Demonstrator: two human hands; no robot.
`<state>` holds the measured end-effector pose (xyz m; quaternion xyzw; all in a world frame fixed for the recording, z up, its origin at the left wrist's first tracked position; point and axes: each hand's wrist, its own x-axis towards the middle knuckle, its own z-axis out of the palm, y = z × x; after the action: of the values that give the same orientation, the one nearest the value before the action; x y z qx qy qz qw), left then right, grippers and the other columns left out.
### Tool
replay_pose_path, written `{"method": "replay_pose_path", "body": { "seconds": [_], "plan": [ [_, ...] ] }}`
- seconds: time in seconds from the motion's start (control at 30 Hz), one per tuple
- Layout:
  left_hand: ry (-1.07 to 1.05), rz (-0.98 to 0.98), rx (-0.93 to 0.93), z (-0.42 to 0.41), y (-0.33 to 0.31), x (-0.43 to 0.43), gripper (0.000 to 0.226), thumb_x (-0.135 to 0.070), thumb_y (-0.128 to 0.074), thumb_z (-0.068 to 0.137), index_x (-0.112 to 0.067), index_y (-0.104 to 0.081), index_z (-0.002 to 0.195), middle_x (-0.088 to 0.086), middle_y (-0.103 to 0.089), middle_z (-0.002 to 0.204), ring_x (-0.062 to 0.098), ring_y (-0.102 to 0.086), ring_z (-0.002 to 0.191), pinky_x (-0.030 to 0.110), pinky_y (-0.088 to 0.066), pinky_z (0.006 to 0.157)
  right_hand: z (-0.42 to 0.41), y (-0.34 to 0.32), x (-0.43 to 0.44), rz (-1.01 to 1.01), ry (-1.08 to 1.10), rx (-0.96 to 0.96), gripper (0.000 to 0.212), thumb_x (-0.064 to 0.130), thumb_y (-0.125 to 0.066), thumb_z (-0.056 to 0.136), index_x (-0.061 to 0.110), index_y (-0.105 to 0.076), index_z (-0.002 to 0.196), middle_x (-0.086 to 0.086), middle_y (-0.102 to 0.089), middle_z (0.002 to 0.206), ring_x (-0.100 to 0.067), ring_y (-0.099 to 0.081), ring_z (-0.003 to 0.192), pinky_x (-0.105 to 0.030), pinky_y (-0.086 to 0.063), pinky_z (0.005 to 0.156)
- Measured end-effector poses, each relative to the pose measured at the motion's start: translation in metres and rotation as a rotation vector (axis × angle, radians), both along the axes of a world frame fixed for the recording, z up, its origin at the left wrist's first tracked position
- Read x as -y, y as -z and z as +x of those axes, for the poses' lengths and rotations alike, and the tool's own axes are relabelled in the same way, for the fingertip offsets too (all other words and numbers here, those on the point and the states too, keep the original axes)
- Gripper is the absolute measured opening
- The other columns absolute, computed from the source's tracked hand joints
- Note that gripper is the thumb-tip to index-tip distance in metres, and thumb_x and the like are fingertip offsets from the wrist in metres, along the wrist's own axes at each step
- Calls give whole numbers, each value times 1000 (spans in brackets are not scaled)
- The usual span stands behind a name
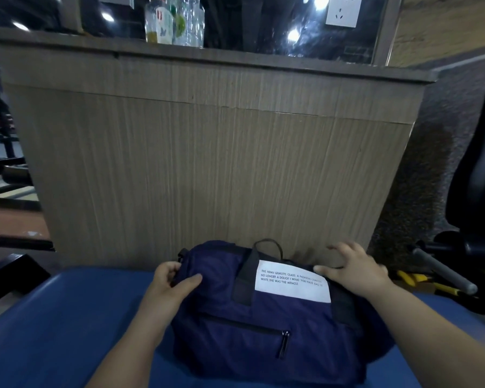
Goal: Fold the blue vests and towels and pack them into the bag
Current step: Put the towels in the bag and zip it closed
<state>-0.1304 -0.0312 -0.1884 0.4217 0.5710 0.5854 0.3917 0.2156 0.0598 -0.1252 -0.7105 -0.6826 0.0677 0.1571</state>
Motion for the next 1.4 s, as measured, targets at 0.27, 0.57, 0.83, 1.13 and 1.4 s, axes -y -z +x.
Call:
{"method": "replay_pose_path", "body": {
  "seconds": [0.27, 0.57, 0.83, 1.13, 1.4],
  "plan": [
    [-153, -99, -106, 12, -16, -20, 60, -69, -49, 85, -10, -42, 72, 5, -51, 70, 23, -53, 65, 31, -38, 58, 43, 44, 3, -254, 100, -238, 64, 66, -33, 94, 30, -38, 147, -11, -38, 151, -33, -25, 142, -41, -27, 114],
    [-189, -219, -323, 9, -16, -42, 68, -48, -69, 85, -1, -45, 128, 14, -59, 111, 27, -58, 89, 30, -44, 59, 55, 32, 24, -266, 145, -181, 54, 59, -51, 92, 13, -54, 120, -10, -60, 125, -26, -58, 110, -30, -43, 81],
    [-185, -182, -428, 15, -21, -33, 35, -34, -57, 96, 1, -63, 92, 17, -65, 83, 28, -58, 71, 31, -42, 60, 67, 46, 53, -395, 81, -123, 51, 55, -55, 83, 31, -48, 128, -5, -55, 119, -15, -54, 77, -19, -43, 52],
    [-212, -240, -447, 16, -28, -32, 33, -38, -58, 95, -7, -61, 103, 13, -65, 92, 30, -61, 82, 36, -51, 74, 80, 53, 58, -143, 0, -136, 39, 27, -62, 89, 25, -51, 127, -6, -46, 111, -27, -55, 104, -25, -38, 73],
    [-243, -209, -446, 20, -33, -31, 32, -35, -59, 94, -6, -56, 107, 14, -61, 100, 31, -57, 90, 35, -46, 75, 86, 47, 55, -5, -81, 4, 29, 23, -62, 88, 27, -63, 116, -4, -62, 117, -25, -57, 110, -27, -43, 80]
  ]
}}
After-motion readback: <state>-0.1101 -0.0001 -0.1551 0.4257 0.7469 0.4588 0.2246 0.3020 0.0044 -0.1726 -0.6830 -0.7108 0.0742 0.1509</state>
